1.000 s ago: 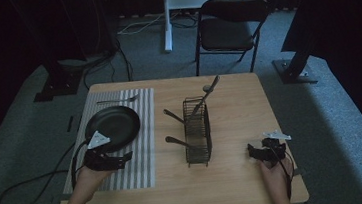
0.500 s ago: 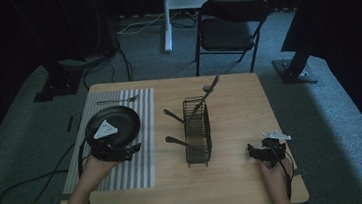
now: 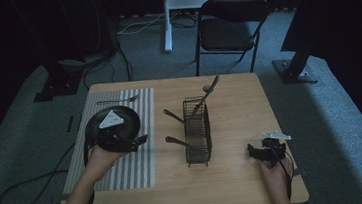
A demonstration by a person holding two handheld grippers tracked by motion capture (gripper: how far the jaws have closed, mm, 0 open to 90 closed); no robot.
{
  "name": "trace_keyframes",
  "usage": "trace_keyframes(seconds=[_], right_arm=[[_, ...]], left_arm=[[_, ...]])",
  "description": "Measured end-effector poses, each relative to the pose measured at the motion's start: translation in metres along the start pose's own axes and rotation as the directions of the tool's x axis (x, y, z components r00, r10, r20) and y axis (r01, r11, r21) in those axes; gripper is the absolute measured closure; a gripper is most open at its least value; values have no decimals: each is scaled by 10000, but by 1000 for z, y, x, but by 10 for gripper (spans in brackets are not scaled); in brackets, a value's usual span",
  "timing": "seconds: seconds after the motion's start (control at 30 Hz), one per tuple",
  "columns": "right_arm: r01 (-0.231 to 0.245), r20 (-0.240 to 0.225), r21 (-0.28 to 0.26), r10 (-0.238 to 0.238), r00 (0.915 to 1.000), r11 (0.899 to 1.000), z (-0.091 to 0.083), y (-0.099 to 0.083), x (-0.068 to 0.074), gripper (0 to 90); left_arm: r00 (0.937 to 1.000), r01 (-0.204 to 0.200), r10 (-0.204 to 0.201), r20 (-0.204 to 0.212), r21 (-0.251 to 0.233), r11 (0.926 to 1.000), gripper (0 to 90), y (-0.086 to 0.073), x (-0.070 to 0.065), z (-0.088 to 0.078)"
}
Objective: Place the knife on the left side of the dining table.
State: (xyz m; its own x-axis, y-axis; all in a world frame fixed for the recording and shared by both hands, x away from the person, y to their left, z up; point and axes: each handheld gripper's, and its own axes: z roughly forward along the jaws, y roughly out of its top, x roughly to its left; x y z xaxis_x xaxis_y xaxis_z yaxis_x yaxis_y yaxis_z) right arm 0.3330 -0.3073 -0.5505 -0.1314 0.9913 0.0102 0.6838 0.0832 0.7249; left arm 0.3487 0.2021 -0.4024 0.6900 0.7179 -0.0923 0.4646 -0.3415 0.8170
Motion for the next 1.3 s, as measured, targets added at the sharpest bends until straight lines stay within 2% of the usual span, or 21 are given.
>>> trace_keyframes(seconds=[0.1, 0.2, 0.47, 0.63, 0.7, 0.73, 0.83, 1.0, 1.03, 1.13, 1.3], right_arm=[[-4, -1, 0, 4, 10000, 10000, 0, 0, 0, 122], [-3, -3, -8, 3, 10000, 10000, 0, 0, 0, 122], [0, 3, -11, 0, 10000, 10000, 0, 0, 0, 122], [-2, 4, -22, 2, 10000, 10000, 0, 0, 0, 124], [-2, 0, -26, 2, 10000, 10000, 0, 0, 0, 124], [1, 3, -26, -1, 10000, 10000, 0, 0, 0, 125], [-6, 4, -22, 6, 10000, 10000, 0, 0, 0, 125], [-6, 5, -21, 6, 10000, 10000, 0, 0, 0, 125], [-8, 6, -22, 8, 10000, 10000, 0, 0, 0, 125], [-7, 5, -22, 7, 10000, 10000, 0, 0, 0, 125], [-28, 2, -12, 28, 10000, 10000, 0, 0, 0, 126]], left_arm=[[9999, -92, 93, 73, -87, 9999, 96, 9, -3, 2], [9992, -215, 218, 335, -84, 9997, 96, 20, -6, 7], [9981, -304, 313, 538, -180, 9994, 96, 35, -12, 13], [9965, -414, 417, 718, -48, 9991, 96, 47, -17, 26], [9969, -415, 419, 670, -79, 9991, 96, 48, -18, 28], [9959, -298, 302, 853, -54, 9995, 96, 50, -18, 32], [9964, -255, 252, 810, 30, 9997, 96, 52, -18, 38], [9947, -196, 202, 1007, -65, 9998, 96, 58, -21, 46], [9953, -235, 237, 940, -34, 9997, 137, 60, -23, 50], [9943, -168, 166, 1050, 10, 9999, 138, 63, -25, 54], [9951, 29, -43, 984, 152, 9999, 152, 67, -24, 62]])
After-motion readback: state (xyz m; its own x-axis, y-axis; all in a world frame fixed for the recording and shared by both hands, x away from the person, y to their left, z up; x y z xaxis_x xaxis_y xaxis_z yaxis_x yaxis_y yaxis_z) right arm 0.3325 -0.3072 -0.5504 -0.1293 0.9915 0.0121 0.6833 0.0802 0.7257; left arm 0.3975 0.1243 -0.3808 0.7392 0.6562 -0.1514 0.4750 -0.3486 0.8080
